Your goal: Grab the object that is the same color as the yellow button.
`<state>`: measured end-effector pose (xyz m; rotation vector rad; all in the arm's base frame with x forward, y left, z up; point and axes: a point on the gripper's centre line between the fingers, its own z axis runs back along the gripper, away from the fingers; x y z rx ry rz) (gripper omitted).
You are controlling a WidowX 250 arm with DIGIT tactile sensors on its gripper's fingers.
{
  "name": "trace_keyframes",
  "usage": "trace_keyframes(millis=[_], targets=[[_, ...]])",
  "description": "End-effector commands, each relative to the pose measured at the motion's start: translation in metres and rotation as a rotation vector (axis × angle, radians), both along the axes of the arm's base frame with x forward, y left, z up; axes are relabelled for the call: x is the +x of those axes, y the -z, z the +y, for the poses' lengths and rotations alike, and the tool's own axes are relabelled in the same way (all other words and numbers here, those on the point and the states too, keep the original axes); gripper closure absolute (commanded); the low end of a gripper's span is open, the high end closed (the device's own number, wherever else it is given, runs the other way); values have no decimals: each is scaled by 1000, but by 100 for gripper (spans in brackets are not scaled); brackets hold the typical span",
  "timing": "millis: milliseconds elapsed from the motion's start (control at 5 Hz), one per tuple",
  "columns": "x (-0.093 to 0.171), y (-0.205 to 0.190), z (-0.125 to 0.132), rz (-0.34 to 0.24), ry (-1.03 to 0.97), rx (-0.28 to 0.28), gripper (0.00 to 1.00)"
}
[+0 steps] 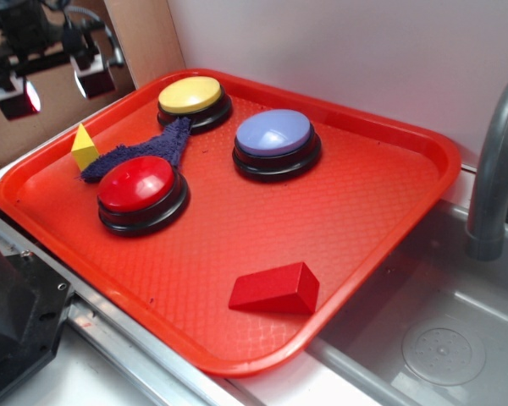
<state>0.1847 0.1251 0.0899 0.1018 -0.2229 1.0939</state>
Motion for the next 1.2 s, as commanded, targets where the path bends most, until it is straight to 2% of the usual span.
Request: trace_keyframes(millis=[0, 200, 400, 600, 800, 1000], targets=[[-2, 31, 32, 22, -79, 16, 0], [0, 47, 39, 2, -96, 24, 0], [0, 57, 44, 15, -104, 16, 0], [1, 63, 46, 2, -110, -15, 0], [0, 70, 47, -5, -129, -23, 100], [2, 66, 48, 1, -112, -58, 100]])
